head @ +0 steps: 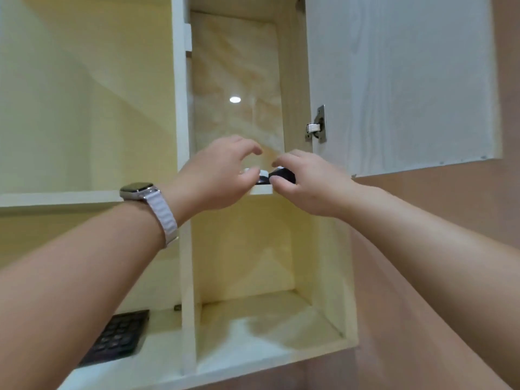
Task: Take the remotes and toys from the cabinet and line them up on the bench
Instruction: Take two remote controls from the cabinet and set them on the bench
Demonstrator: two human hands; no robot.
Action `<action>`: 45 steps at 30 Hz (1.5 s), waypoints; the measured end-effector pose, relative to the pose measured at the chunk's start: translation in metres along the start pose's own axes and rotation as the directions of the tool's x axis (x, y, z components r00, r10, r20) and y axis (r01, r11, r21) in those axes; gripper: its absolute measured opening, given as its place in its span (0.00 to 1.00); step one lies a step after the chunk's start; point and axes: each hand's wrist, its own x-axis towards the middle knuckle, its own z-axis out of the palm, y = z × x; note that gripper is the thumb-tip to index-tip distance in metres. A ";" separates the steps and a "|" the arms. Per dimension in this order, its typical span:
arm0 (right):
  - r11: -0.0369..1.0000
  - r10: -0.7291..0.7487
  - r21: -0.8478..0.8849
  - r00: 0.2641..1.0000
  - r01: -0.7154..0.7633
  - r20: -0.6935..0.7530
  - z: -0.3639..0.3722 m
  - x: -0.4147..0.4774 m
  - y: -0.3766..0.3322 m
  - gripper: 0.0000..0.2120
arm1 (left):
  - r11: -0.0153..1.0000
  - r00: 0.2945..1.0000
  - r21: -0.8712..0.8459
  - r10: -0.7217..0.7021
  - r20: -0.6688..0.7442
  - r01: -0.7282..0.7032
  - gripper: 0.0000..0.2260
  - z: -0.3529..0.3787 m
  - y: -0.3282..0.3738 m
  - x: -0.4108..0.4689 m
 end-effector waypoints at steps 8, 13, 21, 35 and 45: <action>0.987 -0.098 0.144 0.979 0.073 0.176 0.018 0.036 0.005 0.18 | 0.959 0.804 0.284 -0.189 0.564 0.026 0.18 0.012 -0.027 0.071; 0.984 -0.169 0.096 0.958 0.151 0.233 0.023 0.036 0.009 0.20 | 0.962 0.707 0.271 -0.175 0.685 -0.025 0.27 0.017 -0.025 0.078; 0.983 -0.160 0.112 0.974 0.143 0.158 0.023 0.033 0.009 0.18 | 0.952 0.719 0.285 -0.118 0.685 -0.115 0.18 0.024 -0.016 0.086; 0.965 0.011 0.263 1.000 -0.005 -0.021 0.018 0.020 0.003 0.16 | 0.915 0.951 0.402 -0.092 0.295 -0.036 0.13 -0.027 -0.004 0.050; 0.992 -0.060 0.097 0.969 0.085 -0.239 0.007 -0.012 -0.007 0.18 | 0.985 0.980 0.154 -0.044 -0.194 0.074 0.15 -0.023 -0.003 -0.018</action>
